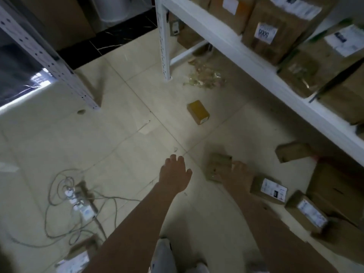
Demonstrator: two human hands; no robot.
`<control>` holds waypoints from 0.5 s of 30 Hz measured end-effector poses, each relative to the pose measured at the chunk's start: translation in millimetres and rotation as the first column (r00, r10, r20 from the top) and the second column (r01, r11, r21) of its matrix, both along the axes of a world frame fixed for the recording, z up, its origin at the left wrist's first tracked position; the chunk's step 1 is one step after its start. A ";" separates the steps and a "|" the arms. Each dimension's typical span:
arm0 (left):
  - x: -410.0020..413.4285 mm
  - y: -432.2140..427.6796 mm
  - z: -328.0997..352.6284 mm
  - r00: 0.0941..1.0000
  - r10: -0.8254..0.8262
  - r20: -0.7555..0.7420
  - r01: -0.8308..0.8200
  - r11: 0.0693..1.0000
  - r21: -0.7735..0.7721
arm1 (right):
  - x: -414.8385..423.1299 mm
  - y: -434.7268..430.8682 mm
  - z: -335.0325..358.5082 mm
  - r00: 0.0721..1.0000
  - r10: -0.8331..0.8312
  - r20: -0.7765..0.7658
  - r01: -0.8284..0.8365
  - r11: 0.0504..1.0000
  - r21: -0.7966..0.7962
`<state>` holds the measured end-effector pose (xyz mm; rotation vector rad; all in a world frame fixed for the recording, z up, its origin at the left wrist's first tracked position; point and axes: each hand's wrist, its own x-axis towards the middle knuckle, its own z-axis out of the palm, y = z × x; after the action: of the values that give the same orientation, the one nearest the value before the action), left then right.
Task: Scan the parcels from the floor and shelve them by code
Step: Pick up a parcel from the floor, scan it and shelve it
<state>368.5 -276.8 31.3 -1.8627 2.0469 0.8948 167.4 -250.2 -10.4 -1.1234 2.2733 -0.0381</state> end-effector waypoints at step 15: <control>-29.6 -29.7 -243.0 0.997 0.011 -0.082 -0.012 1.000 -0.013 | -5.2 -32.1 -268.3 0.946 -0.317 -0.071 0.324 0.928 0.183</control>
<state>338.9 -306.5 -211.7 -1.8759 2.0967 0.9782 162.2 -282.3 -278.7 -0.6509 2.4160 0.0750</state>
